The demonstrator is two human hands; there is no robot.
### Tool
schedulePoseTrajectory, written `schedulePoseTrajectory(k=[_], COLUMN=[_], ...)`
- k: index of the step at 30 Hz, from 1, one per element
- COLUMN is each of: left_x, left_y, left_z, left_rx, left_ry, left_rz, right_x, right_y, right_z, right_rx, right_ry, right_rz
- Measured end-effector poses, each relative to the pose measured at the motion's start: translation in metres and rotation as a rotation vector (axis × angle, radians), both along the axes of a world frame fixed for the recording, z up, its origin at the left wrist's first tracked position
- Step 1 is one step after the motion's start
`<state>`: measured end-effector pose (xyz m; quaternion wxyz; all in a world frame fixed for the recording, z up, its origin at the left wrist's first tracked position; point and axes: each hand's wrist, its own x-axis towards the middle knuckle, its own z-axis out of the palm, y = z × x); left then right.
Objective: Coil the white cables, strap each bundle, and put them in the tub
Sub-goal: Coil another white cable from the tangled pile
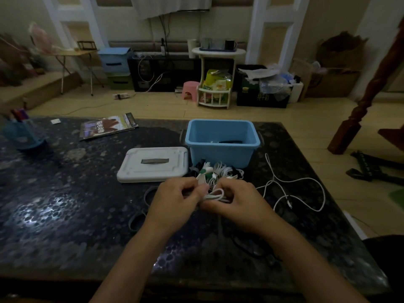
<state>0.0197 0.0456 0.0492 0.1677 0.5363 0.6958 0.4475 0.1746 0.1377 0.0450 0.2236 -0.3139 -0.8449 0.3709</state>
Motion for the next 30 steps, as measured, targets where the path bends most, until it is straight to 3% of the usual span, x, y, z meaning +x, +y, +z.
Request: schedulePoseTrajectory(k=[5, 11, 20, 25, 30], left_x=[-0.004, -0.004, -0.004, -0.006, -0.006], left_y=[0.001, 0.004, 0.004, 0.002, -0.002], left_z=[-0.003, -0.006, -0.004, 0.000, 0.001], left_rx=[-0.039, -0.032, -0.093, -0.087, -0.102], left_ry=[0.004, -0.162, -0.386, -0.284, -0.071], left_rz=[-0.060, 0.031, 0.090, 0.076, 0.074], right_x=[0.002, -0.004, -0.003, -0.003, -0.003], right_y=[0.005, -0.011, -0.013, -0.013, -0.011], right_z=[-0.002, -0.002, -0.004, -0.001, -0.002], right_rx=[-0.126, -0.241, 0.152, 0.018, -0.052], right_ry=[0.003, 0.115, 0.201, 0.267, 0.230], right_rz=[0.018, 0.024, 0.034, 0.017, -0.026])
